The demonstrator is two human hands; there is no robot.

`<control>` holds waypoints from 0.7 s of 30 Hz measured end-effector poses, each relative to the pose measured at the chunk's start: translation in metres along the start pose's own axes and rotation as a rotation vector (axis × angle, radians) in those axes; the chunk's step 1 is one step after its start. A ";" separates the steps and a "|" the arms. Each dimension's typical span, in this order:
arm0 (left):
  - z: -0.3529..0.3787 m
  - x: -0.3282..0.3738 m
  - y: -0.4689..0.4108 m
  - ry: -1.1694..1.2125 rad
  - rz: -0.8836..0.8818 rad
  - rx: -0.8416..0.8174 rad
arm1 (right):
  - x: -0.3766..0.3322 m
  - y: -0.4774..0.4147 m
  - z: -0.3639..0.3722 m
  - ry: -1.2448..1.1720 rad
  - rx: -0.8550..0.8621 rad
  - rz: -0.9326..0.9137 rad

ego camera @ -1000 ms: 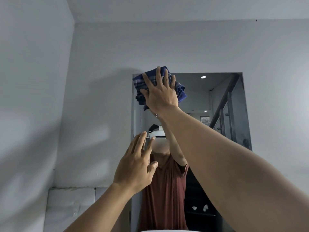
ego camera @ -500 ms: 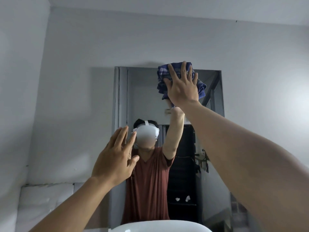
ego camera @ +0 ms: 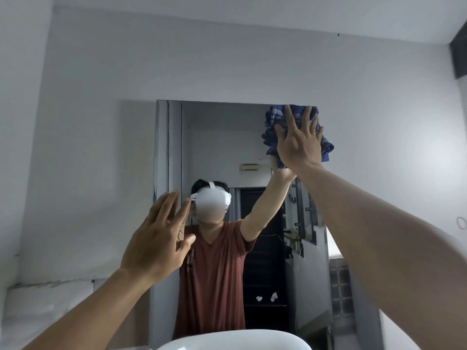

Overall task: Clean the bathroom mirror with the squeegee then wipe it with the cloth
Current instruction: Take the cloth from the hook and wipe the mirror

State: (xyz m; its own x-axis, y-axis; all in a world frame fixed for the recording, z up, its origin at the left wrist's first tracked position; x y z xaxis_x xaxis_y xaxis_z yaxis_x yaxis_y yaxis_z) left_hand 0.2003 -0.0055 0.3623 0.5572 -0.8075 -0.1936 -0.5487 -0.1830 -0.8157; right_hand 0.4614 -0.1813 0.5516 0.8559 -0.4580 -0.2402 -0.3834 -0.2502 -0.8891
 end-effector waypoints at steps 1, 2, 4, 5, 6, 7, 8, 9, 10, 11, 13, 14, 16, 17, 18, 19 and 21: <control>0.000 0.000 0.000 0.001 0.004 -0.001 | 0.004 0.004 0.001 -0.004 0.001 0.009; 0.000 0.000 0.000 0.001 0.007 0.000 | 0.008 0.009 0.003 -0.009 0.006 0.020; -0.001 0.000 0.000 -0.004 0.008 0.003 | 0.015 0.022 0.007 -0.028 0.025 0.054; -0.001 0.000 0.000 -0.009 0.008 0.005 | 0.018 0.029 0.010 -0.038 0.035 0.076; -0.001 0.001 0.000 -0.016 0.009 0.008 | 0.019 0.036 0.013 -0.044 0.040 0.096; -0.001 0.002 0.001 -0.026 0.014 0.014 | 0.019 0.041 0.016 -0.045 0.041 0.111; -0.002 0.005 0.003 -0.037 0.020 0.023 | 0.017 0.045 0.019 -0.043 0.040 0.118; -0.001 0.008 0.005 -0.045 0.027 0.031 | 0.014 0.049 0.022 -0.043 0.040 0.119; 0.000 0.010 0.009 -0.043 0.031 0.033 | 0.009 0.052 0.024 -0.049 0.040 0.117; 0.002 0.012 0.012 -0.035 0.032 0.028 | 0.004 0.055 0.026 -0.058 0.039 0.111; 0.010 0.015 0.021 -0.024 0.035 0.002 | -0.009 0.060 0.031 -0.066 0.034 0.088; 0.015 0.016 0.026 -0.023 0.036 -0.013 | -0.016 0.063 0.034 -0.063 0.034 0.070; 0.023 0.017 0.032 -0.018 0.037 -0.040 | -0.033 0.067 0.037 -0.056 0.037 0.030; 0.026 0.018 0.034 -0.017 0.035 -0.051 | -0.042 0.069 0.039 -0.055 0.036 0.014; 0.028 0.018 0.035 -0.017 0.030 -0.059 | -0.050 0.071 0.041 -0.056 0.031 0.003; 0.030 0.018 0.036 -0.018 0.024 -0.064 | -0.059 0.073 0.043 -0.055 0.026 -0.008; 0.030 0.018 0.036 -0.019 0.018 -0.065 | -0.076 0.075 0.047 -0.049 0.014 -0.039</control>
State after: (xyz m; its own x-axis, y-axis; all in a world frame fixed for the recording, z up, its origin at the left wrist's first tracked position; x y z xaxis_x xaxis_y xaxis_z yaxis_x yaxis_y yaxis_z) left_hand 0.2092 -0.0100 0.3131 0.5582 -0.8002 -0.2192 -0.5980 -0.2049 -0.7749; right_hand 0.3836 -0.1251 0.4854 0.8860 -0.4058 -0.2241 -0.3453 -0.2550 -0.9032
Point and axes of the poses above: each hand's wrist, its own y-axis away from the middle knuckle, its own z-axis out of the palm, x = y × z, the point moved 9 cm from there along -y, towards the middle knuckle, and after that the axes turned 11 degrees about -x, right-handed, at the moved point
